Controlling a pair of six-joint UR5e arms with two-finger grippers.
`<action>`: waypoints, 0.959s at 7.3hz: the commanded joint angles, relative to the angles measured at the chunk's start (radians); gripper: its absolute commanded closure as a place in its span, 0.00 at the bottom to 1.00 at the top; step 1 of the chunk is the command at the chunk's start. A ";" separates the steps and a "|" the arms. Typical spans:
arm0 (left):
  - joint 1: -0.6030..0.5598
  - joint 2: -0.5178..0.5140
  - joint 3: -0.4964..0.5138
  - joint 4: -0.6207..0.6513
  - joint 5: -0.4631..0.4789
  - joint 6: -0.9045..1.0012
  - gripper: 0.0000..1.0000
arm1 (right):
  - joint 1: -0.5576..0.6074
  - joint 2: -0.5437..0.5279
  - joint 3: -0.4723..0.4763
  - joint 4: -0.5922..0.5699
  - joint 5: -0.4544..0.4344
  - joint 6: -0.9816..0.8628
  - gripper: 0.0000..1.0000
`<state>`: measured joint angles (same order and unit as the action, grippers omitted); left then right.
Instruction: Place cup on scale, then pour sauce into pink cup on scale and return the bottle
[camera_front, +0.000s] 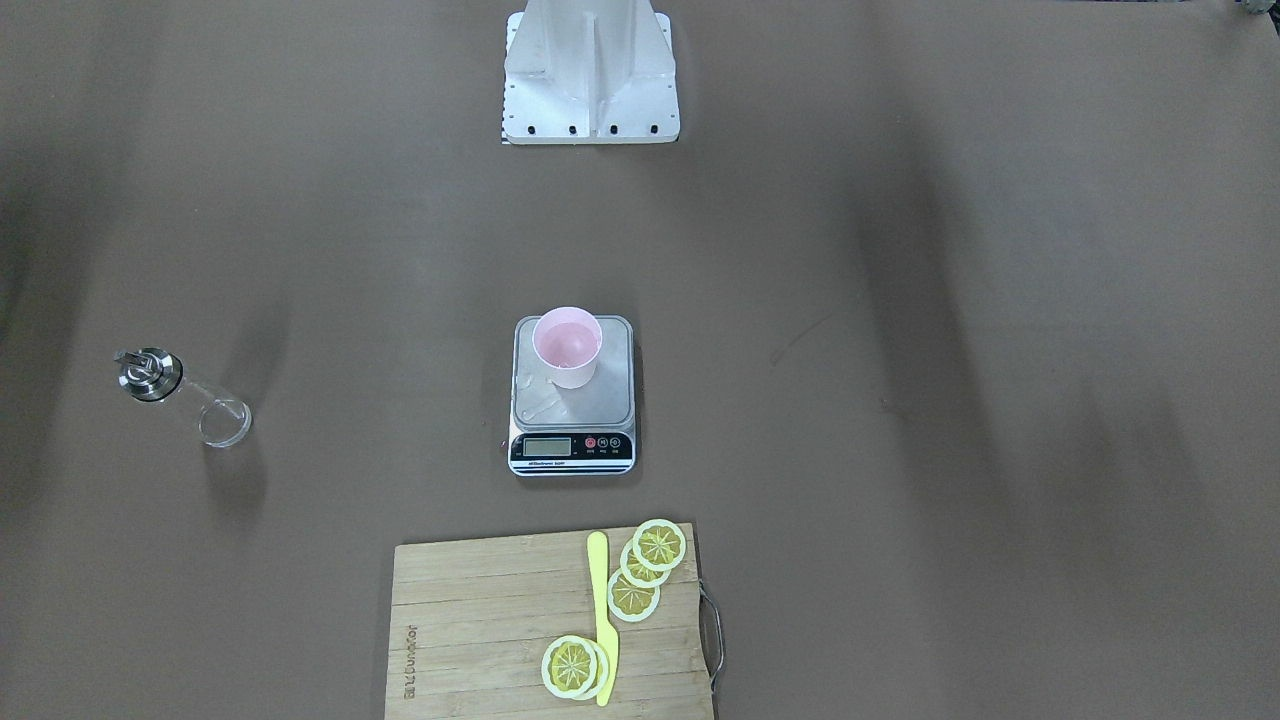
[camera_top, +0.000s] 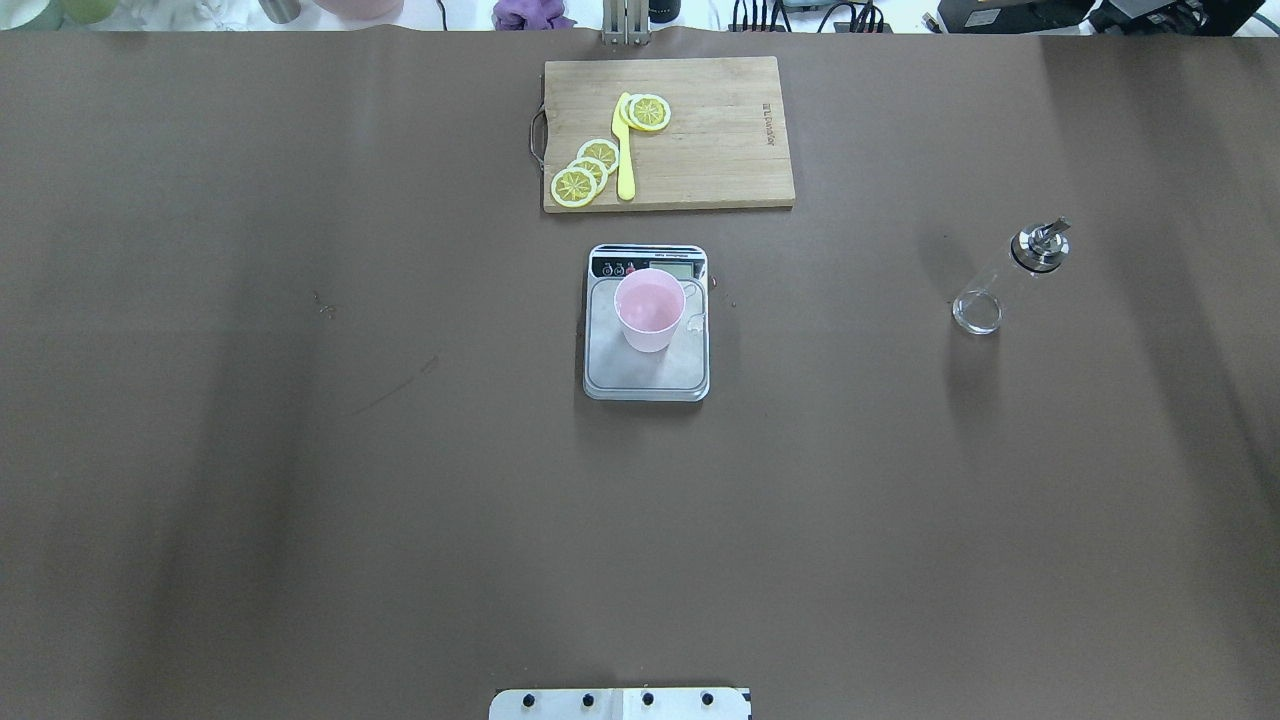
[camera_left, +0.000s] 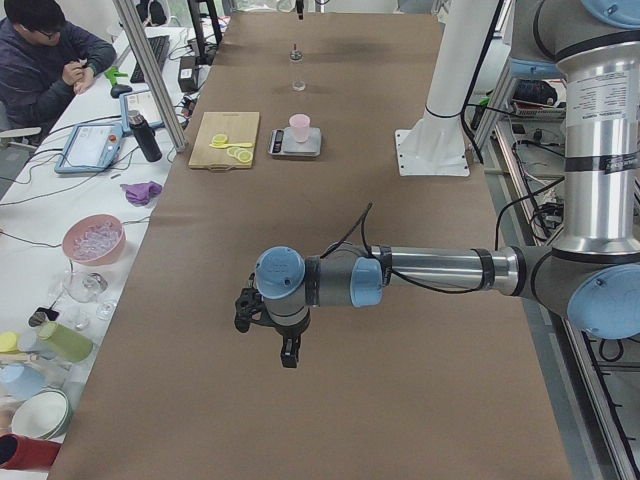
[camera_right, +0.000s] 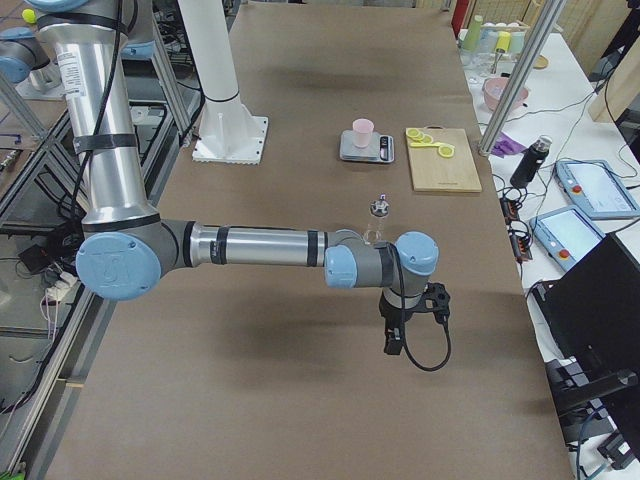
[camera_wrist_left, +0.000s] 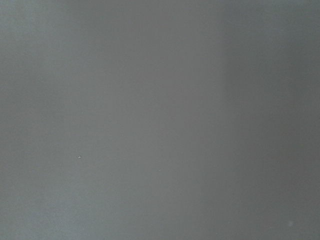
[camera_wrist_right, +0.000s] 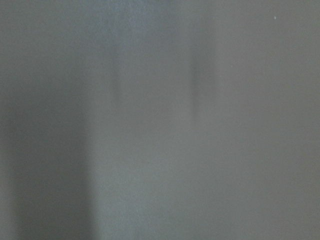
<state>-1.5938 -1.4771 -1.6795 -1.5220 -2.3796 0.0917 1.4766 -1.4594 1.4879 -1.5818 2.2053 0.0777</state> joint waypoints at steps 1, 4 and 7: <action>0.002 -0.003 0.009 0.000 0.005 -0.010 0.02 | 0.004 -0.061 0.063 -0.043 -0.009 -0.012 0.00; 0.003 -0.003 0.012 0.000 0.000 -0.003 0.02 | 0.004 -0.052 0.067 -0.043 -0.007 -0.002 0.00; 0.005 -0.003 0.017 0.003 0.008 -0.001 0.02 | 0.033 -0.047 0.095 -0.043 -0.021 -0.003 0.00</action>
<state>-1.5896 -1.4803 -1.6645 -1.5197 -2.3725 0.0907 1.4933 -1.5050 1.5689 -1.6255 2.2006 0.0767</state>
